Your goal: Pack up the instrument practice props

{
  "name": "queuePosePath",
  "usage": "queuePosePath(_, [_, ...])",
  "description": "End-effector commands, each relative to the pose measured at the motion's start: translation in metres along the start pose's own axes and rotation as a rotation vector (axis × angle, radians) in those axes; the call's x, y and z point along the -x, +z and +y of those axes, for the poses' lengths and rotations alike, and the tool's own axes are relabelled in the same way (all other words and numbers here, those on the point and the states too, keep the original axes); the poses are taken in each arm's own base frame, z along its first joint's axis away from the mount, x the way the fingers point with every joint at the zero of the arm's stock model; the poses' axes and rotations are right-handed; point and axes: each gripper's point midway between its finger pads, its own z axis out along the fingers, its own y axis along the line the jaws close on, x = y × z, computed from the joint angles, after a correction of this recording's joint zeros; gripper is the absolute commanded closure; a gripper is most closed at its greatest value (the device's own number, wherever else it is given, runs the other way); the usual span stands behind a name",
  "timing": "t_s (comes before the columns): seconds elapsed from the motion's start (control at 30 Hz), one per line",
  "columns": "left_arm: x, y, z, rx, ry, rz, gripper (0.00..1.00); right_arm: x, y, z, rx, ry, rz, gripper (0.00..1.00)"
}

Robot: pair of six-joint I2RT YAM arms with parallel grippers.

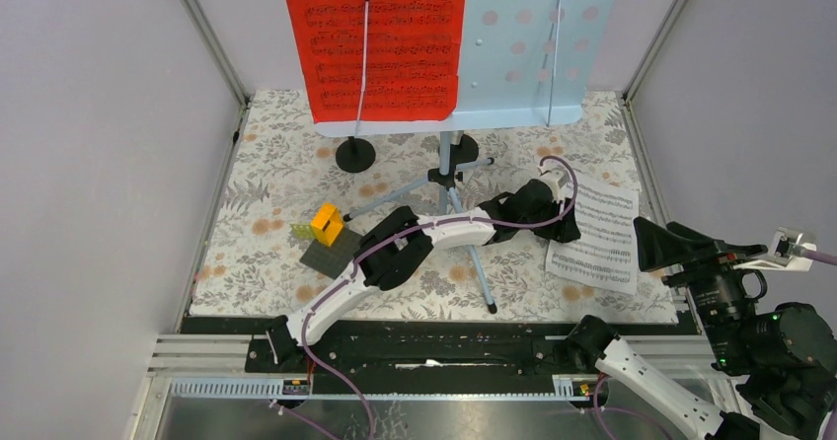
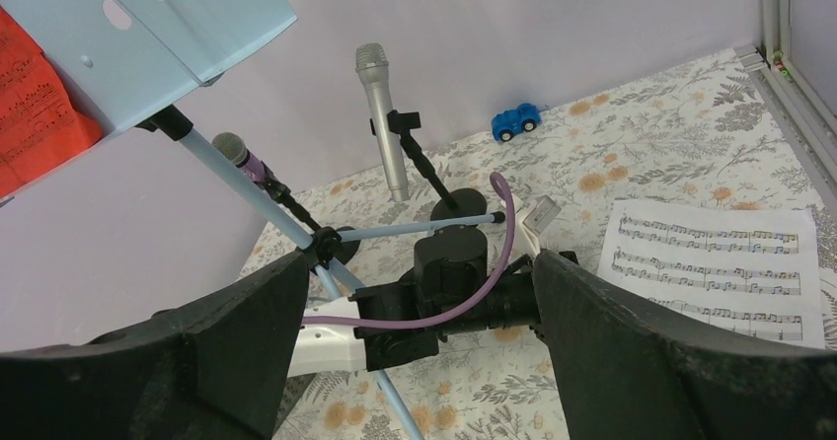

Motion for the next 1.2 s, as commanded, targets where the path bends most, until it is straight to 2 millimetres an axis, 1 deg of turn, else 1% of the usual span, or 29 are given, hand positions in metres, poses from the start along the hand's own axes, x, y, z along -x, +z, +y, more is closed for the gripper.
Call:
queuePosePath(0.0, [0.038,-0.016,-0.028,-0.037,0.036,-0.077,0.26,0.011,-0.005,-0.006,-0.022,0.027,-0.038,0.09])
queuePosePath(0.03, [0.042,-0.02,-0.03,-0.03,0.043,-0.084,0.2,0.012,-0.006,-0.007,-0.026,0.028,-0.041,0.09])
queuePosePath(0.2, [0.058,-0.039,-0.035,0.07,0.09,-0.128,0.12,0.017,-0.01,-0.012,-0.042,0.022,-0.046,0.09])
queuePosePath(0.3, [0.06,-0.051,-0.034,0.173,0.144,-0.149,0.07,0.018,-0.012,-0.018,-0.068,0.013,-0.048,0.09])
queuePosePath(0.37, [0.059,-0.059,-0.039,0.236,0.192,-0.167,0.04,0.018,-0.012,-0.022,-0.088,0.004,-0.047,0.09])
queuePosePath(0.43, [0.059,-0.069,-0.047,0.274,0.219,-0.183,0.04,0.017,-0.012,-0.024,-0.098,-0.004,-0.046,0.09])
queuePosePath(0.47, [0.061,-0.077,-0.053,0.282,0.222,-0.197,0.03,0.017,-0.012,-0.025,-0.105,-0.007,-0.046,0.09])
queuePosePath(0.57, [0.057,-0.094,-0.068,0.296,0.232,-0.218,0.02,0.016,-0.011,-0.027,-0.117,-0.021,-0.048,0.09])
queuePosePath(0.67, [0.055,-0.118,-0.084,0.313,0.23,-0.241,0.01,0.019,-0.014,-0.032,-0.13,-0.023,-0.059,0.07])
queuePosePath(0.77, [0.049,-0.144,-0.096,0.33,0.227,-0.241,0.01,0.023,-0.018,-0.036,-0.14,-0.013,-0.078,0.06])
queuePosePath(0.87, [0.04,-0.172,-0.102,0.355,0.245,-0.227,0.01,0.024,-0.019,-0.037,-0.146,-0.011,-0.081,0.06])
queuePosePath(0.9, [0.038,-0.184,-0.108,0.355,0.263,-0.229,0.01,0.022,-0.017,-0.036,-0.143,-0.019,-0.071,0.06])
queuePosePath(0.97, [0.028,-0.202,-0.111,0.375,0.308,-0.221,0.01,0.016,-0.011,-0.029,-0.129,-0.046,-0.031,0.06])
queuePosePath(1.03, [0.014,-0.22,-0.109,0.412,0.344,-0.201,0.01,0.005,-0.002,-0.015,-0.092,-0.081,0.029,0.06])
queuePosePath(1.07, [0.012,-0.229,-0.11,0.422,0.337,-0.199,0.01,0.0,0.004,-0.009,-0.083,-0.103,0.056,0.06])
queuePosePath(1.1, [0.004,-0.237,-0.102,0.448,0.324,-0.184,0.01,-0.008,0.009,0.0,-0.052,-0.121,0.095,0.06])
queuePosePath(1.17, [-0.005,-0.255,-0.088,0.505,0.253,-0.181,0.01,-0.021,0.018,0.016,-0.001,-0.154,0.16,0.05])
